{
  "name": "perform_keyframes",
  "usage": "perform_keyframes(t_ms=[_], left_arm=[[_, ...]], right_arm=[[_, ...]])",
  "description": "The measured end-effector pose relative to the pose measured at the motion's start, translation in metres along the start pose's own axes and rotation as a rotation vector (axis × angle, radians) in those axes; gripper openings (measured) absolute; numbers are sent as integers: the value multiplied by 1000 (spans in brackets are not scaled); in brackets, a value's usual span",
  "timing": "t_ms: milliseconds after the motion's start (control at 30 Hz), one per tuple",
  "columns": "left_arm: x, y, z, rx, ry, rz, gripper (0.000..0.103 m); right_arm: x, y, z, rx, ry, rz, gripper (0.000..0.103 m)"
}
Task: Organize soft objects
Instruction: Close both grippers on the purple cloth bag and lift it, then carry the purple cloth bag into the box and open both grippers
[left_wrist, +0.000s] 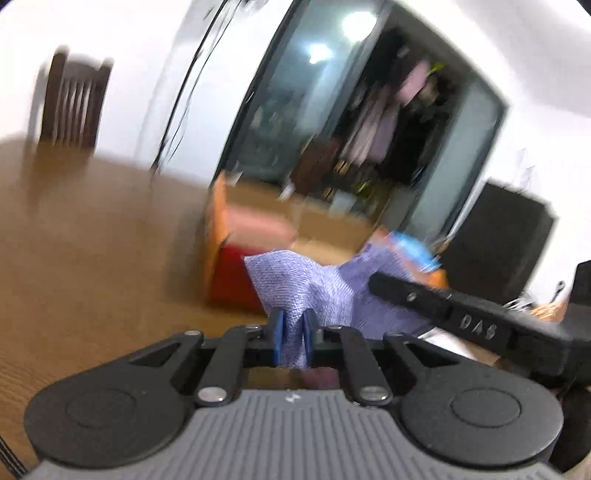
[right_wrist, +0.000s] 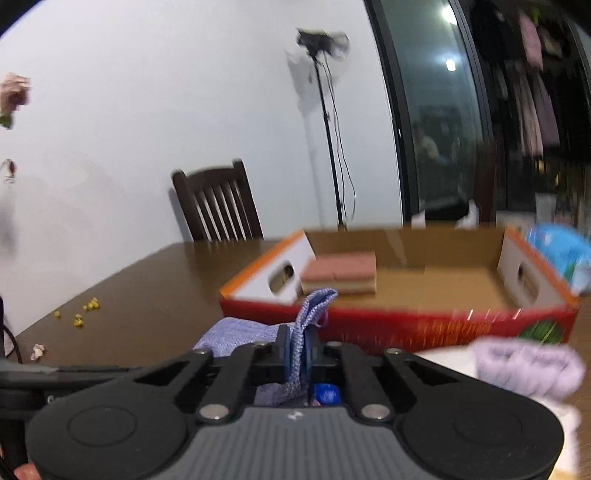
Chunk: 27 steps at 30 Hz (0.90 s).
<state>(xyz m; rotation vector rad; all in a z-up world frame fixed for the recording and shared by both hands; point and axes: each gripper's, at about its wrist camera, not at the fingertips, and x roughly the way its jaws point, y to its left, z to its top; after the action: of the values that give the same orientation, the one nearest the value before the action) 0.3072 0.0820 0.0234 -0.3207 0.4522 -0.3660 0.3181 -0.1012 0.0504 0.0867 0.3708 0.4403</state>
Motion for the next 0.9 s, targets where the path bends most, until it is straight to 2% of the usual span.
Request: perform_keyframes(t_ms=[100, 167, 333, 467, 533, 567, 600, 633, 700, 767, 833, 900], left_arm=[[-46, -33, -8, 47, -49, -83, 12], [-67, -53, -23, 67, -34, -116, 12], [-96, -95, -89, 71, 83, -198, 12], [-101, -107, -138, 92, 173, -177, 13], [-104, -106, -148, 79, 195, -149, 20], [-107, -104, -152, 80, 193, -143, 37], [-111, -103, -153, 80, 185, -141, 49], [-114, -103, -154, 79, 177, -136, 50], [-113, -103, -152, 85, 174, -130, 50], [-111, -102, -150, 86, 176, -119, 49], [-110, -103, -150, 86, 185, -104, 42], [-107, -103, -151, 89, 190, -105, 29]], right_arm=[[-57, 9, 1, -49, -63, 32, 7], [-96, 7, -10, -34, -62, 44, 7], [-159, -2, -64, 25, 30, 11, 7], [-185, -3, -114, 66, 105, -31, 7], [-195, 1, -126, 50, 105, -73, 10], [-201, 2, -129, 42, 94, -93, 14], [-206, 2, -131, 43, 88, -97, 16], [-210, 0, -131, 52, 81, -97, 17], [-215, -3, -132, 73, 59, -95, 31], [-215, -4, -132, 81, 47, -109, 34], [-210, -6, -135, 94, 47, -122, 35], [-207, -5, -141, 101, 66, -150, 36]])
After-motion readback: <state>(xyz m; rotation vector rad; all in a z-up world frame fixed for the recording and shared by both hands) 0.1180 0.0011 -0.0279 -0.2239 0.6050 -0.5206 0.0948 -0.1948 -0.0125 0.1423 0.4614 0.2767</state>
